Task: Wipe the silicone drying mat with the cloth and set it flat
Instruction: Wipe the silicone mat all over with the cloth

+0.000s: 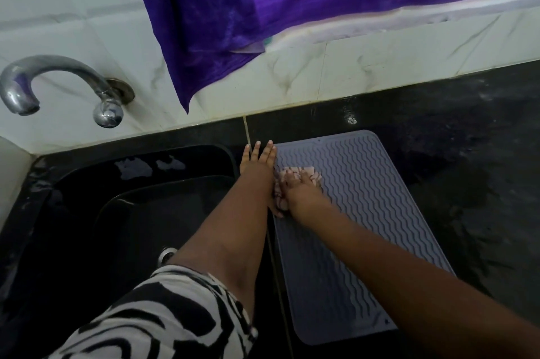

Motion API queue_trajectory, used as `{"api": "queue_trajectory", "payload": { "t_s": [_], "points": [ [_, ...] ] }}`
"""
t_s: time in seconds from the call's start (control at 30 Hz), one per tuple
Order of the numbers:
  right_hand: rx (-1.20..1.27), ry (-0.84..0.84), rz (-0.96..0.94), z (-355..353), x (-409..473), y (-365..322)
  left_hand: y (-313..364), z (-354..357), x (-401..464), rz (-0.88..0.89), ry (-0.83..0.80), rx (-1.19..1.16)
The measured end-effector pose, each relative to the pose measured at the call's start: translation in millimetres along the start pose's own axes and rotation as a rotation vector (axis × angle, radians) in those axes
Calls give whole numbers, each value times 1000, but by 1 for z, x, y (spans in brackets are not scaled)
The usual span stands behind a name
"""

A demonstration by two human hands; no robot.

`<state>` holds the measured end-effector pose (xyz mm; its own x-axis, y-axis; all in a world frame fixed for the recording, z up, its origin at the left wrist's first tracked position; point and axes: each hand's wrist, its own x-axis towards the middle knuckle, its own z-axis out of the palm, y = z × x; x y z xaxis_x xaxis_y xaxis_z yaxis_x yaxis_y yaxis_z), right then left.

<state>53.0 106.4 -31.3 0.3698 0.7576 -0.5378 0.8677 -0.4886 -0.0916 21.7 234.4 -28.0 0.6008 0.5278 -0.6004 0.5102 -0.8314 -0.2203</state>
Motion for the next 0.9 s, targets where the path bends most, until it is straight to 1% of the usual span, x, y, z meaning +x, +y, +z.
{"api": "queue_trajectory", "payload": {
  "t_s": [0.07, 0.17, 0.23, 0.33, 0.37, 0.4, 0.47, 0.5, 0.53, 0.57, 0.63, 0.7, 0.83, 0.9],
  "points": [
    [2, 5, -55, 19, -31, 5, -1, 0, 3, -2, 19, 36],
    [-61, -72, -168, 43, -95, 1, -2, -1, 0, 6, -8, 80],
    [-38, -68, -187, 50, -125, 2, -1, -1, -1, 2, -27, 96],
    [302, -332, -159, 6, -146, 10, 3, 0, -1, -31, -31, 114],
    [381, -363, -164, -14, -141, 13, 4, 1, 1, -38, -28, 118],
    [403, -298, -169, -36, -132, 18, 5, 1, 1, -40, -22, 112],
    [401, -65, -104, -61, -96, 18, 3, 2, 1, -44, 6, 75],
    [358, 59, -89, -63, -78, 13, 2, 1, 1, -48, 17, 63],
    [306, 142, -68, -55, -59, 10, 1, 1, 1, -54, 12, 65],
    [268, 180, -46, -42, -46, 5, 2, 1, 1, -63, 11, 75],
    [139, 124, -11, -7, -37, -3, 8, 1, 2, -81, 13, 105],
    [-15, 64, 2, 22, -47, -6, 10, 1, 2, -104, 22, 119],
    [-52, 37, -80, 69, -101, 2, 9, 0, -1, -110, 16, 123],
    [-94, -31, -96, 85, -135, -3, 12, -3, -9, -137, -5, 147]
  ]
}}
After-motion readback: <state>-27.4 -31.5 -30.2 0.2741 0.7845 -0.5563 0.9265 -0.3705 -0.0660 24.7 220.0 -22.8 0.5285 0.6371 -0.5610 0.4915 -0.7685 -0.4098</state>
